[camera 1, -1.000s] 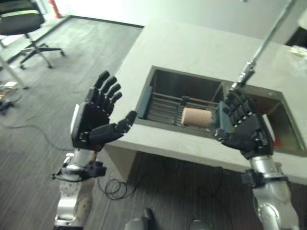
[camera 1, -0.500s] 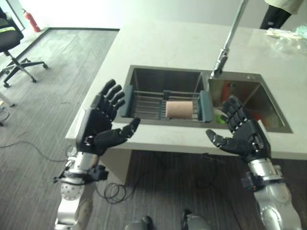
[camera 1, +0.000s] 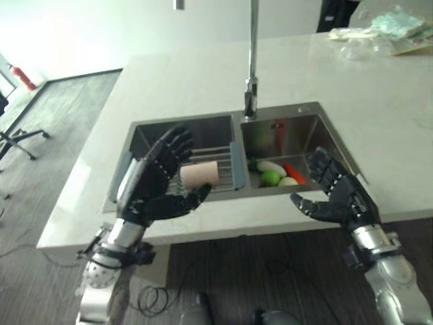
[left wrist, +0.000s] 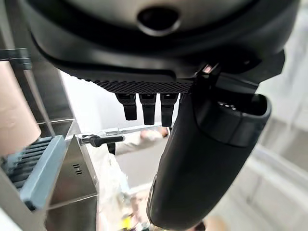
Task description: Place the dishes in the dishwasher.
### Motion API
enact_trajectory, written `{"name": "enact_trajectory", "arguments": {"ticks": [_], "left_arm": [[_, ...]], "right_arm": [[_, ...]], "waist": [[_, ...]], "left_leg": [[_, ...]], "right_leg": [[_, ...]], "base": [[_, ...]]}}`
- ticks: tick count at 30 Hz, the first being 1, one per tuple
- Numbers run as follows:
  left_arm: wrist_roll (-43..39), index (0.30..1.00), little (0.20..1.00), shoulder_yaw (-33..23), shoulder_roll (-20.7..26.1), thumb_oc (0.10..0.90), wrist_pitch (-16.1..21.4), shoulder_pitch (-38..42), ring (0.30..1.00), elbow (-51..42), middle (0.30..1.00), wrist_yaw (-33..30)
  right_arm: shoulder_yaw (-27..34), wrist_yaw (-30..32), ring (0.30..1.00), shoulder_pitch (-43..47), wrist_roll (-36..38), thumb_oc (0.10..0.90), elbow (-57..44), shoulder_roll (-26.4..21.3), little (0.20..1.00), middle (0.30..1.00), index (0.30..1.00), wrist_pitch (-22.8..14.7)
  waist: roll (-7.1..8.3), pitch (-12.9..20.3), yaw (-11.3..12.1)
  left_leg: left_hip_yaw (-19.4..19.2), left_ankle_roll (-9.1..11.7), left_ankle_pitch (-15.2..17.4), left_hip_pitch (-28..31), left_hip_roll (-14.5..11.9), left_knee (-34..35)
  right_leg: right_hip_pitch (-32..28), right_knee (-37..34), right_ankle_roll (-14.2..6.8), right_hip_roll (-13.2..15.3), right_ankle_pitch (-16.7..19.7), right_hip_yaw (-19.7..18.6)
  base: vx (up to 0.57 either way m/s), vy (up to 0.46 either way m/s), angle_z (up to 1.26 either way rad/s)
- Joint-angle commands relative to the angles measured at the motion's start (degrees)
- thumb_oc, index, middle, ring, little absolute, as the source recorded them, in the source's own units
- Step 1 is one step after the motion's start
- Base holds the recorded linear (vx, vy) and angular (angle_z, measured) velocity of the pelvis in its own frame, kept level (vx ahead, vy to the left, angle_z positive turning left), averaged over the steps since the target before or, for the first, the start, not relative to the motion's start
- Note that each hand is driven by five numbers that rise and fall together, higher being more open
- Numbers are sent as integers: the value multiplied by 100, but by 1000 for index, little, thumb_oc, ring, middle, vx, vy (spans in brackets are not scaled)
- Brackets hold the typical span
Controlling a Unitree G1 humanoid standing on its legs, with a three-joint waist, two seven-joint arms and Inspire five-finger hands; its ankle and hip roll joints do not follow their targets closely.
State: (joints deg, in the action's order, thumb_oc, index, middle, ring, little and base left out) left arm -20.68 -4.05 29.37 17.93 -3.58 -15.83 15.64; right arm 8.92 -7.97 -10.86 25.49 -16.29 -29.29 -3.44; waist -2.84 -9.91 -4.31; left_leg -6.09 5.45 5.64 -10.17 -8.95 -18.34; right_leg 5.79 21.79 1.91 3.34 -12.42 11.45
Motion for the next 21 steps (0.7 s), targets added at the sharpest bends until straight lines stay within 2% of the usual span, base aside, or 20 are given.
{"name": "enact_trajectory", "arguments": {"ticks": [1, 3, 7, 14, 17, 21], "left_arm": [[552, 900, 900, -371, 386, 800, 173, 405, 900, -113, 900, -498], [819, 900, 900, -355, 710, 800, -171, 638, 900, 37, 900, -656], [909, 900, 900, -362, 1011, 800, -318, 945, 900, 265, 900, -834], [1016, 900, 900, -122, 1467, 800, -1205, 1644, 900, 855, 900, -684], [990, 900, 900, 80, 1579, 800, -1320, 1979, 900, 1213, 900, -616], [903, 900, 900, 388, 1770, 800, -1279, 2435, 900, 1812, 900, -633]], "right_arm": [[96, -36, 900, 564, 60, 800, -635, -1, 900, 900, 900, -499], [20, 66, 900, 721, 34, 800, -587, -37, 900, 900, 900, -415], [-59, 43, 900, 898, -81, 800, -523, -96, 900, 900, 900, -330], [-199, 8, 900, 1124, 5, 800, -423, -259, 900, 900, 900, -179], [-260, -66, 900, 1211, -5, 800, -365, -340, 900, 900, 900, -119], [-333, -148, 900, 1321, 49, 800, -219, -480, 900, 900, 900, -152]], "waist": [[113, 374, 123], [96, 421, 106], [106, 458, 80], [94, 531, -82], [71, 555, -167], [37, 580, -297]], "left_leg": [[-140, 88, 283, 258, 57, 115], [-143, 23, 354, 344, 106, 115], [-176, -54, 441, 428, 167, 115], [-344, -156, 565, 557, 194, 115], [-431, -176, 602, 595, 185, 115], [-548, -190, 642, 652, 179, 115]], "right_leg": [[-107, -460, -926, 393, 202, -274], [-150, -460, -965, 428, 210, -283], [-169, -460, -1002, 462, 225, -349], [-156, -460, -1051, 473, 262, -505], [-131, -460, -1057, 452, 270, -579], [-102, -460, -1067, 418, 297, -672]], "base": [[72, 103, 19], [94, 126, 12], [62, 110, -3], [38, 71, -9], [10, 46, -14], [-2, 34, -22]]}}
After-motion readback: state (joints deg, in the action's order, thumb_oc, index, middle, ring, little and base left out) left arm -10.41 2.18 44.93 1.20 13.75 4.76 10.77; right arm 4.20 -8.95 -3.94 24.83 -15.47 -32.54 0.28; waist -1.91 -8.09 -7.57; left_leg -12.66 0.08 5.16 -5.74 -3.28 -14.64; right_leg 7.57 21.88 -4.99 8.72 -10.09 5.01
